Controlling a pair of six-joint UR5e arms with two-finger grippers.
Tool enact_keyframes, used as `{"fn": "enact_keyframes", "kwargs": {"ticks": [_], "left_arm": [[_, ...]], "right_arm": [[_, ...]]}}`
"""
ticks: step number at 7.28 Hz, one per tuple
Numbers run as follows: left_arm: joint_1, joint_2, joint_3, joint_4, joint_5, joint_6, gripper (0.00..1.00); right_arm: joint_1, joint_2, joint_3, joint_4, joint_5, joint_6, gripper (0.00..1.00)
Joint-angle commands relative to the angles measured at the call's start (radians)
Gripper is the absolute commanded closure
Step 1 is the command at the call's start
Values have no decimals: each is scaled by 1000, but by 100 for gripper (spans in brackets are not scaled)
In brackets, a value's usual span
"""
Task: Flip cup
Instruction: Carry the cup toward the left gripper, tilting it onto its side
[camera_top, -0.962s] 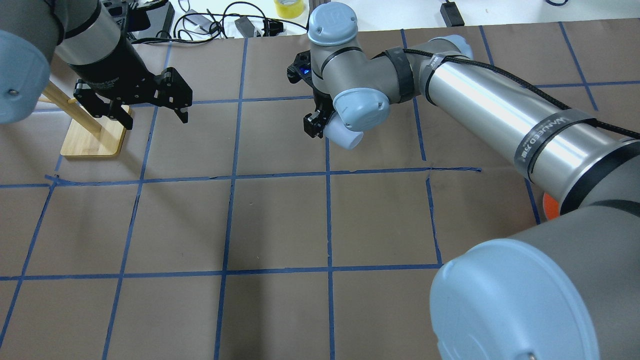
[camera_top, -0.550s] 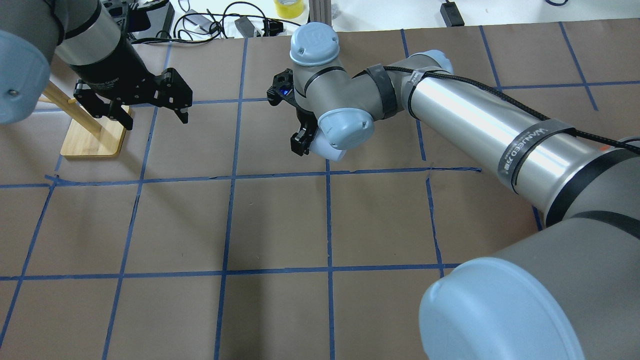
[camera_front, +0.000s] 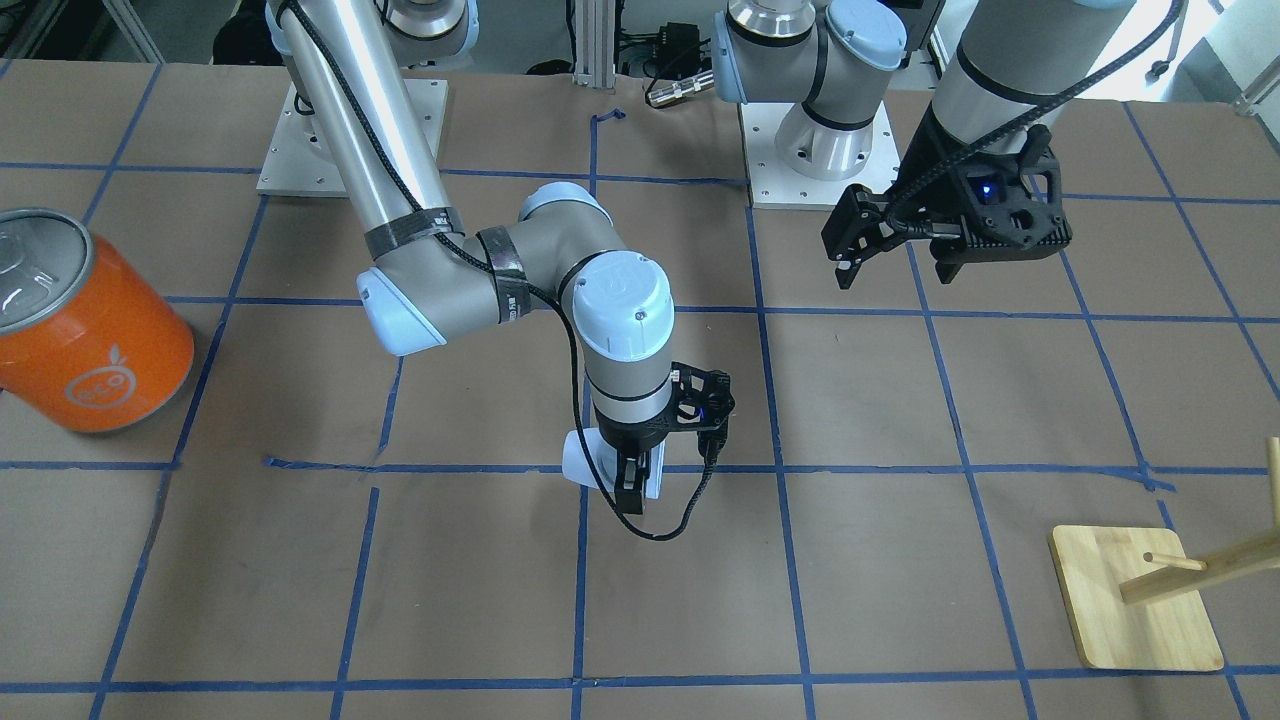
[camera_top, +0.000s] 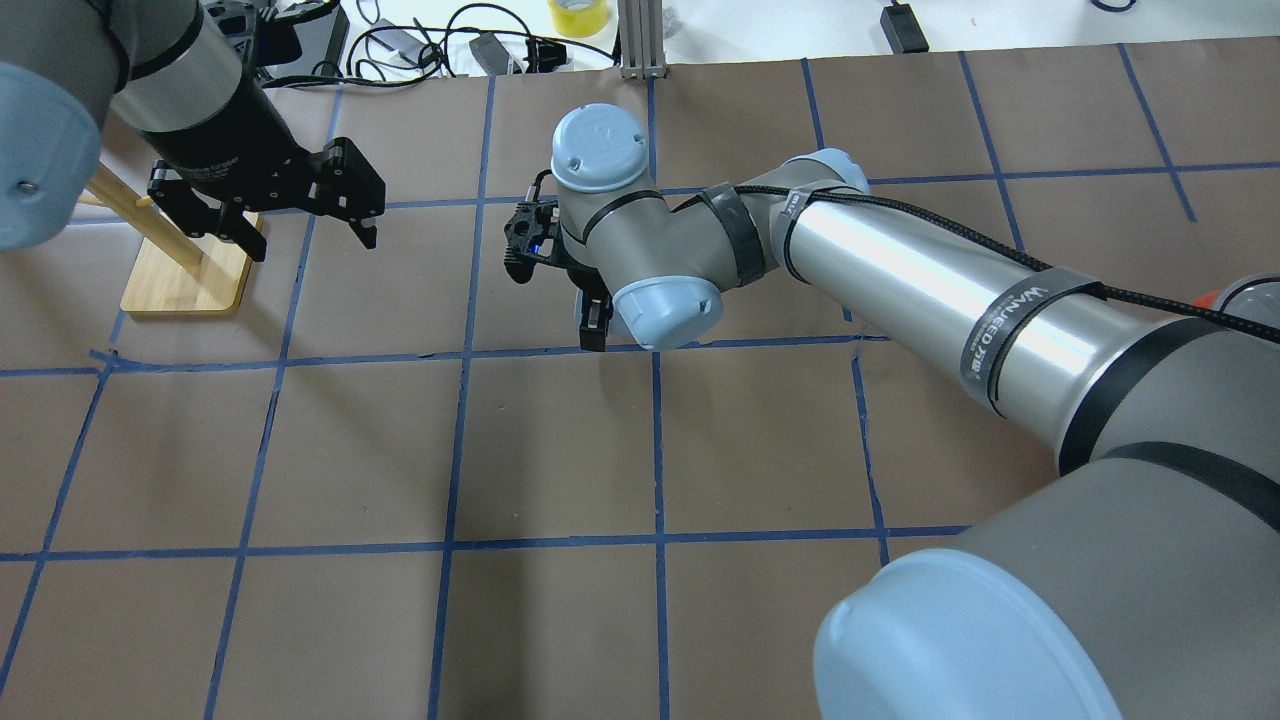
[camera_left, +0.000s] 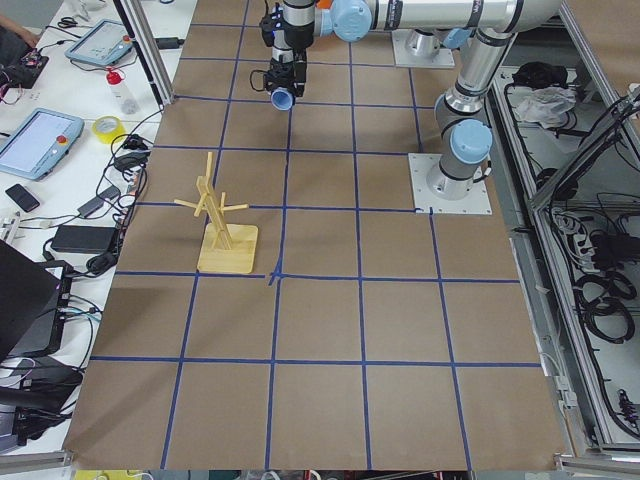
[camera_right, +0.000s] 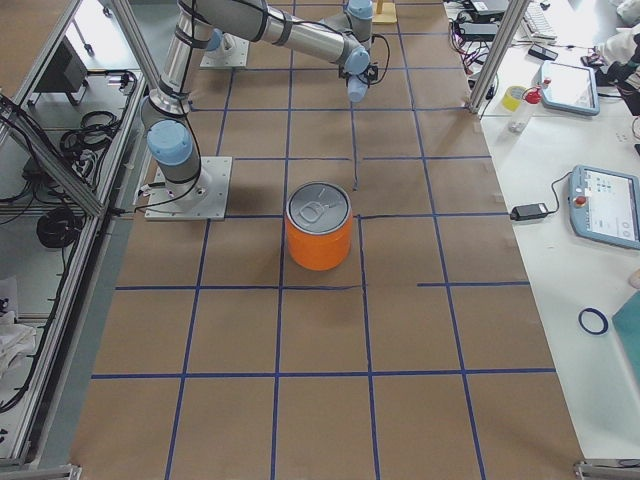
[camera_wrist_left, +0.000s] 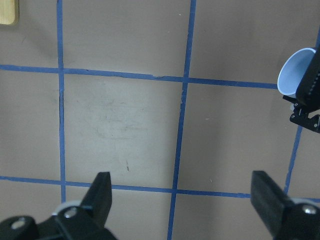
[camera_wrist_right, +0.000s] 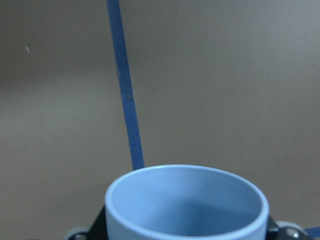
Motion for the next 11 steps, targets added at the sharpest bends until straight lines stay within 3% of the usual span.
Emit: {"fn": "enact_keyframes", "kwargs": {"ticks": [1,7,8,9,10,11], "left_arm": [[0,0,0,0,0,0,0],[0,2,-7,2,0,0,0],[-2,2,-7,2,0,0,0],[-2,2,-7,2,0,0,0],[-2,0,-7,0,0,0,0],[-2,0,-7,2,0,0,0]], "right_arm": [[2,43,3,-105,6,-89,100],[0,46,35,-121,17,-91,98],[0,43,35,-121,18,-91,85],[0,41,35,-121,18,-90,84],[0,41,35,-121,20,-87,74],[0,43,35,-121,18,-86,71]]}}
